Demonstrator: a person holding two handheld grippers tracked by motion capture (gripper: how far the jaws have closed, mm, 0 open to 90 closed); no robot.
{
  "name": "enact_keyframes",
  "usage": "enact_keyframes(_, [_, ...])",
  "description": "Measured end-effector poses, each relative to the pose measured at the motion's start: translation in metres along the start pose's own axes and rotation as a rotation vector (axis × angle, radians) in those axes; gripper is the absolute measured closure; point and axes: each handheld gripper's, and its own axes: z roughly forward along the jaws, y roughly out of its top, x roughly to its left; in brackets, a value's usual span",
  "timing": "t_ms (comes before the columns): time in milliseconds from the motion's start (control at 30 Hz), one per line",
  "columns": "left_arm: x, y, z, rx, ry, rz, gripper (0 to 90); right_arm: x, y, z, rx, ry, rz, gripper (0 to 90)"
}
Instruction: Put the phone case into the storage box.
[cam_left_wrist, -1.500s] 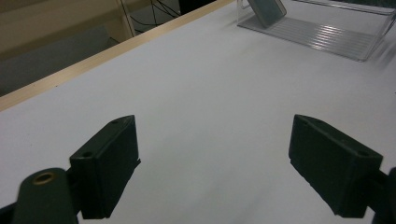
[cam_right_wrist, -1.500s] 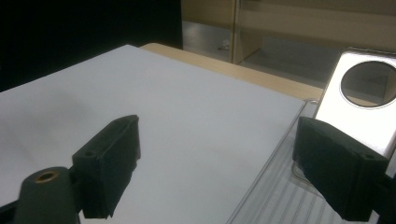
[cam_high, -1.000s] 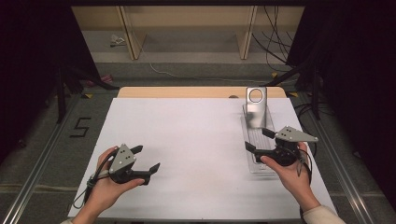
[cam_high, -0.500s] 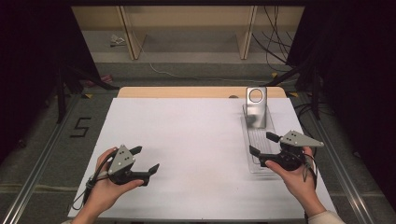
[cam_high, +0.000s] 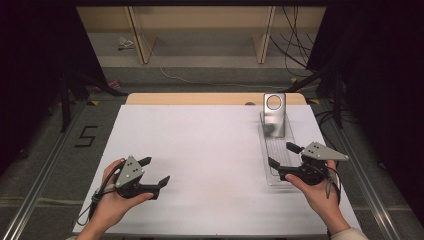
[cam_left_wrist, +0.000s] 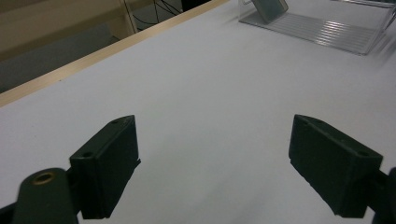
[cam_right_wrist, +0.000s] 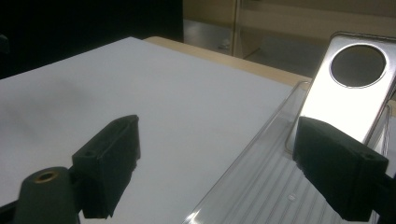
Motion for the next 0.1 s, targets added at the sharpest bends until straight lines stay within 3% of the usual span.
enact_keyframes(100, [0.0001,-0.0002,0.0003,0.002,0.004,0.001,15.4,-0.0002,-0.0001,-0.0002,-0.004,-0.002,-0.001,16.0])
